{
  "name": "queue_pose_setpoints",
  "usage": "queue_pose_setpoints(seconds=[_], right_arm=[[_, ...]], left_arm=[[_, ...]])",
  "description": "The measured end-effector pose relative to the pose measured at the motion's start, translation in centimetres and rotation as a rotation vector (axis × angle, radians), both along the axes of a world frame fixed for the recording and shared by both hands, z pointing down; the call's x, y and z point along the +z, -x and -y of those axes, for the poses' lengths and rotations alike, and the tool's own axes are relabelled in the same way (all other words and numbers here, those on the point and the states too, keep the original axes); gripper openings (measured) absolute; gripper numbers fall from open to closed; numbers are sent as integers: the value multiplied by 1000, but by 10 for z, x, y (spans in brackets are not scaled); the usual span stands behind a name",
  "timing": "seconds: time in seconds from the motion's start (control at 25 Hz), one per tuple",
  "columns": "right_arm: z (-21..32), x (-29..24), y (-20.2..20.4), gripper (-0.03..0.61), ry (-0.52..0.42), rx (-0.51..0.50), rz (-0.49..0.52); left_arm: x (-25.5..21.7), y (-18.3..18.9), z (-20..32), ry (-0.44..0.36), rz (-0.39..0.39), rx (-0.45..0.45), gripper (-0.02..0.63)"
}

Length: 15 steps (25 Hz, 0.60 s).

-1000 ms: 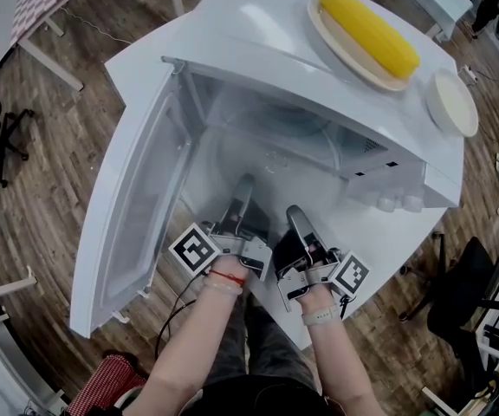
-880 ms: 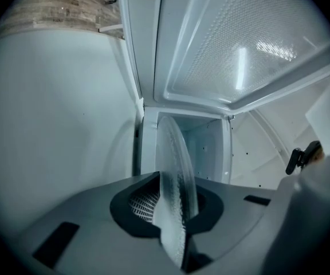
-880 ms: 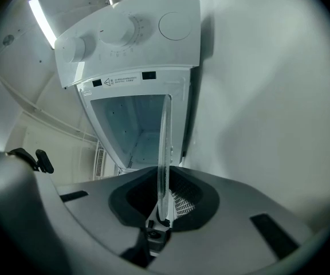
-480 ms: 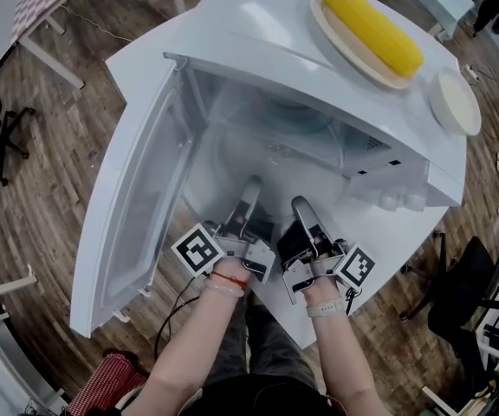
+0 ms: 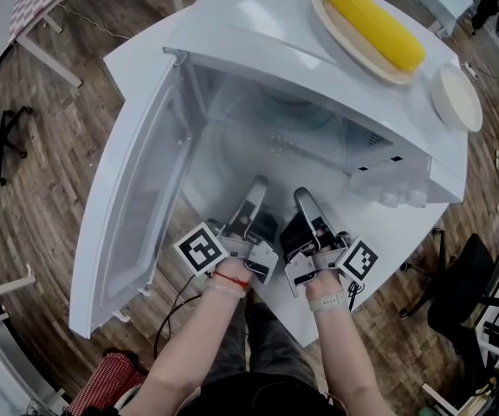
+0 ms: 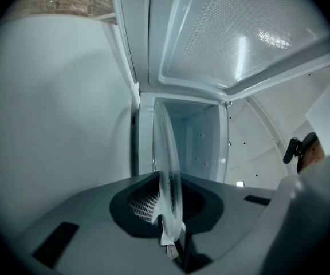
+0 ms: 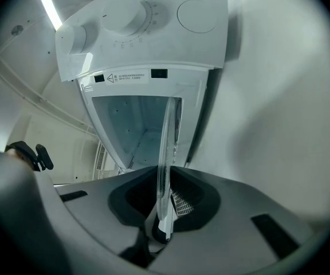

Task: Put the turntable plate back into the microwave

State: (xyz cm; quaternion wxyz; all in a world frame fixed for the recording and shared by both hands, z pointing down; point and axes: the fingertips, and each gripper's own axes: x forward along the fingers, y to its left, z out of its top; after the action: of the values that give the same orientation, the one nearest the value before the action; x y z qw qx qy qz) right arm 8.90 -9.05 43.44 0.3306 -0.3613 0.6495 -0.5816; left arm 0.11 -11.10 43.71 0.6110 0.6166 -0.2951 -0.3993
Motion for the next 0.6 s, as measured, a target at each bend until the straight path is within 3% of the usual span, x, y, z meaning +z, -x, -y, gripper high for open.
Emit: queue_pose_setpoints(seconds=[0.6], right_arm=[[14,2,2,53,-7,4,2]], left_arm=[[0,4,2,-5,-18,12,37]])
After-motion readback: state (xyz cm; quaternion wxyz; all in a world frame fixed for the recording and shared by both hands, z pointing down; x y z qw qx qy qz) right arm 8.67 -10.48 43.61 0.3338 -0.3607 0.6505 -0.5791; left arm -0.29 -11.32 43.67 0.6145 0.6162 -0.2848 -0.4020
